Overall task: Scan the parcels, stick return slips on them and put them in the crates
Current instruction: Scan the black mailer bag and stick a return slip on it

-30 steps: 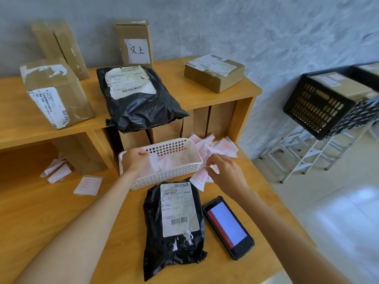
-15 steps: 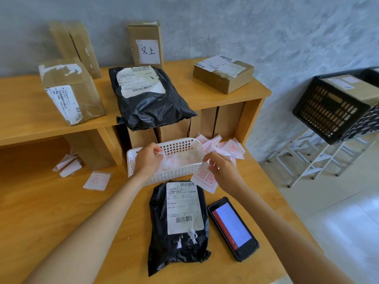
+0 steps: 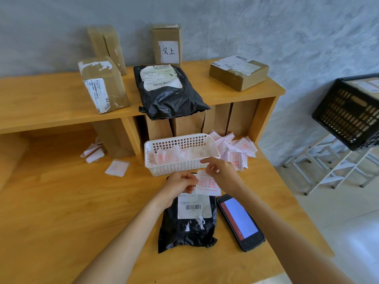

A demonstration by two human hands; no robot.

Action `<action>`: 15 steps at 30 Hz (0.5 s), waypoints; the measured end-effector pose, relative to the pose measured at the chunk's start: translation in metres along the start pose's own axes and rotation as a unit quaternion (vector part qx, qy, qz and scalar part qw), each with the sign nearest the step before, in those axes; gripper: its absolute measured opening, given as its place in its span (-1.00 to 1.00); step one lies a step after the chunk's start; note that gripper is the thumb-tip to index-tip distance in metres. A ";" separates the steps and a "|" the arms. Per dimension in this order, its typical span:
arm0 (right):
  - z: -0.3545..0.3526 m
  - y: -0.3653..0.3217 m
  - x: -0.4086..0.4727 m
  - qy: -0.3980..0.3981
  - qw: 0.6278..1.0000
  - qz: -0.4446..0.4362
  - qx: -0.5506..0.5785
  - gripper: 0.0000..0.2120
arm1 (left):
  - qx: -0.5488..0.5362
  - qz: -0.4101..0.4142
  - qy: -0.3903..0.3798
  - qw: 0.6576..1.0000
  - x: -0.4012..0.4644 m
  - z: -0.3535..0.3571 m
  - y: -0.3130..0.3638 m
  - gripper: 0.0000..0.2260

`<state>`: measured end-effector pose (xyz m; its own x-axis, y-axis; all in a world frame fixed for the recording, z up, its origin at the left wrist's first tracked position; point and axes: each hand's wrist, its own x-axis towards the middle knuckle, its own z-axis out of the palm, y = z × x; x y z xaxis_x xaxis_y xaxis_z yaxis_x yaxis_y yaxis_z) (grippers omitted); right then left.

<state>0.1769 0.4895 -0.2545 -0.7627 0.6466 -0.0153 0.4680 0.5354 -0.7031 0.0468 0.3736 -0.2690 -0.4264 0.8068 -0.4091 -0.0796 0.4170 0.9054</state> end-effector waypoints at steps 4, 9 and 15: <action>0.006 0.001 -0.015 -0.002 0.995 0.067 0.076 -0.62 | -0.050 -0.014 0.037 0.998 -0.017 -0.013 -0.015 -0.96; 0.016 0.008 -0.038 -0.072 0.979 0.158 0.107 -0.89 | -0.085 -0.037 0.062 0.994 -0.034 -0.021 -0.032 -0.95; 0.031 0.007 -0.061 -0.128 0.959 0.207 0.142 -0.85 | -0.070 -0.065 0.074 0.993 -0.052 -0.018 -0.050 -0.96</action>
<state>0.2133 0.4370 -0.2805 -0.6397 0.5971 -0.4840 0.6418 0.0684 -0.7638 0.0566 0.3035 -0.2910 -0.5310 0.6751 -0.5122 -0.2631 0.4433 0.8569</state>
